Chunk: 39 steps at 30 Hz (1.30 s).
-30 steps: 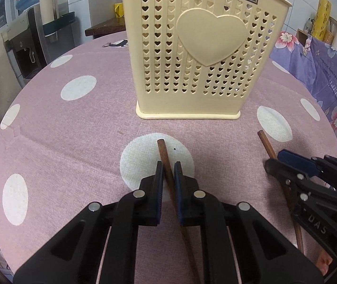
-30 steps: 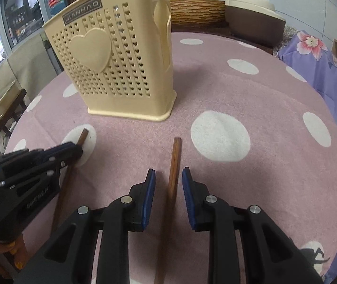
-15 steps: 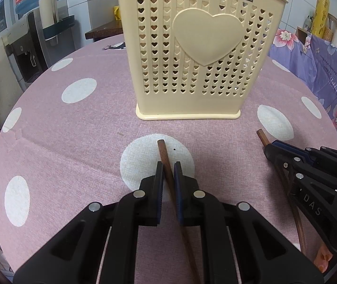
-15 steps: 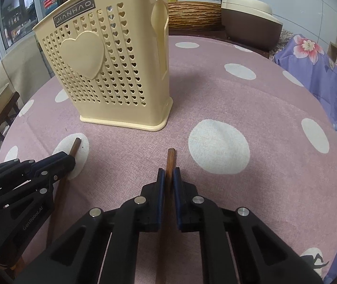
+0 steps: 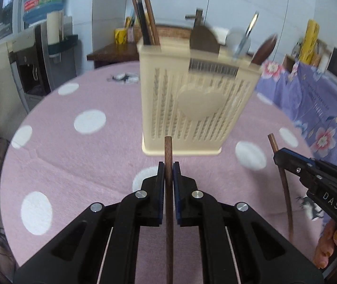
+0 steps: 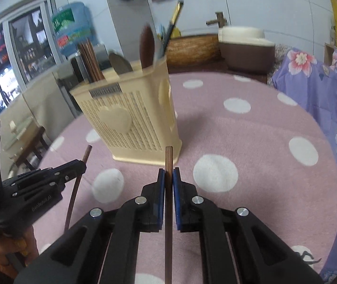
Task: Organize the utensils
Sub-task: 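Lift both brown chopsticks toward the beige holder, then carry both brown chopsticks above the beige holder, then lower both chopsticks into the holder and open both tools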
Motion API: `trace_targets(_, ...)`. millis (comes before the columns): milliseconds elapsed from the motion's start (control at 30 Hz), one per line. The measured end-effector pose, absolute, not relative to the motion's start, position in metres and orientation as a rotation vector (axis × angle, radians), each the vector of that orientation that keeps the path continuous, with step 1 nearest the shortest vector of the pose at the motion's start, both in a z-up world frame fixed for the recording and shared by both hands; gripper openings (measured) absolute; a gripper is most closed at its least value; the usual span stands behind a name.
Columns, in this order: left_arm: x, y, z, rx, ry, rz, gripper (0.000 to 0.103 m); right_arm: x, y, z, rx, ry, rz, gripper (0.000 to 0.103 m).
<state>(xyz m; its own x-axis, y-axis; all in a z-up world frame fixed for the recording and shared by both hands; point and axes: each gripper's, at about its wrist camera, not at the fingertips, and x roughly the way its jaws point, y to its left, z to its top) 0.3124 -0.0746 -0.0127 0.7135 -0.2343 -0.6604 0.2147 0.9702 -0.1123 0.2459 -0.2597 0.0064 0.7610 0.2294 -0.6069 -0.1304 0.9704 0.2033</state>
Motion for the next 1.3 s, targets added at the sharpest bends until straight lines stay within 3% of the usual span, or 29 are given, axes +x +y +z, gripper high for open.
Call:
trace_targets(300, 0.276, -0.044, 0.073, -0.045, 0.538, -0.277, 0.007, 0.209, -0.276, 0.081, 0.173, 0.487, 0.246, 0.008)
trace_targets(967, 0.282, -0.029, 0.114, -0.056, 0.453, -0.266, 0.007, 0.208, -0.260, 0.109, 0.123, 0.428, 0.268, 0.008)
trace_targets(1300, 0.301, -0.029, 0.204, -0.064, 0.385, -0.355, 0.007, 0.241, -0.240, 0.190, 0.065, 0.365, 0.315, 0.008)
